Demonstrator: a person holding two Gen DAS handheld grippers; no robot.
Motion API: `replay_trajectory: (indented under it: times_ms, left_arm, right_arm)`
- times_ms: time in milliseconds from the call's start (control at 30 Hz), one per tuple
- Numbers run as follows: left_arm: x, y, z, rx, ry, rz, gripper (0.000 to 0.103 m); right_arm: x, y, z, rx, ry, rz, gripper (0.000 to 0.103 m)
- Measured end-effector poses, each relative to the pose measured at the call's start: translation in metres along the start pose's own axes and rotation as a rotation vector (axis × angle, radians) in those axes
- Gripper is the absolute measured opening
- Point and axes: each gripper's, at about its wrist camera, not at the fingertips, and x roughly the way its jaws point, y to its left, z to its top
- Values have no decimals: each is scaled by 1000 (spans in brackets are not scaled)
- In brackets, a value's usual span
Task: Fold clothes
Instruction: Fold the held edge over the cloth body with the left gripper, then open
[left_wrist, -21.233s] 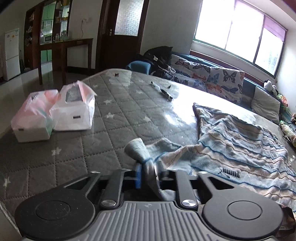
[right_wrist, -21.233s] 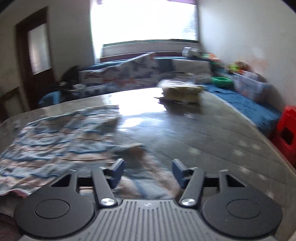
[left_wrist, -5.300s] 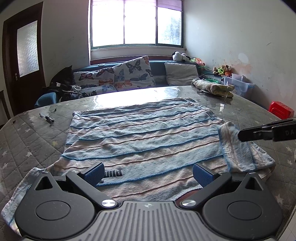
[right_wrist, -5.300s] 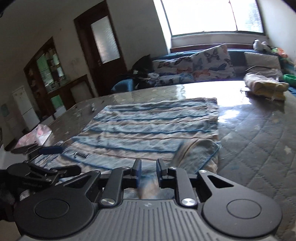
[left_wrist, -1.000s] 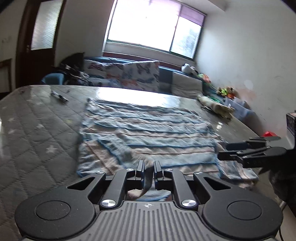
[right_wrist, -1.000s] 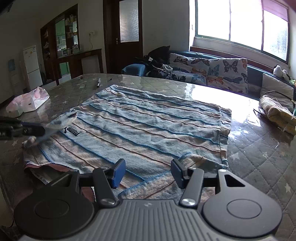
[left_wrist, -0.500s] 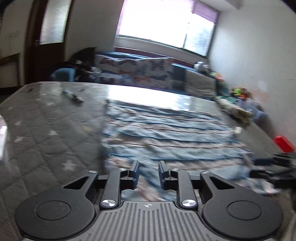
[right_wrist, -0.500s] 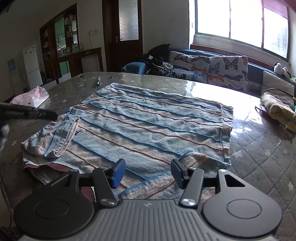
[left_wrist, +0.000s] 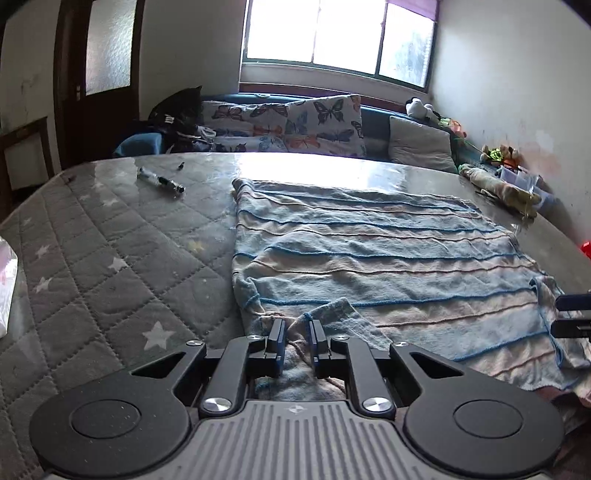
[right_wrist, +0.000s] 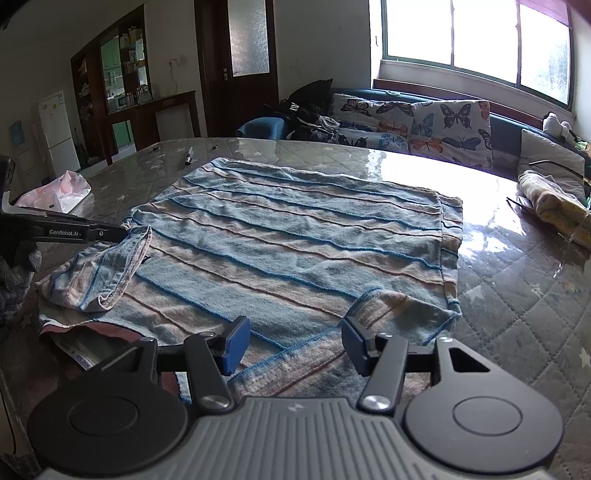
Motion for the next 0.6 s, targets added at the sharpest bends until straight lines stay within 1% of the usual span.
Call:
replay_trajectory:
  times_ms: [333, 467, 600]
  left_arm:
    - [-6, -8, -2, 25, -14, -9, 19]
    - [-14, -15, -9, 61, -26, -23, 19]
    - [-22, -22, -18, 83, -25, -35, 26]
  right_arm:
    - [3, 4, -1, -3, 8, 11, 57]
    - [1, 3, -1, -3, 5, 11, 57]
    - [0, 2, -2, 0, 6, 8, 57]
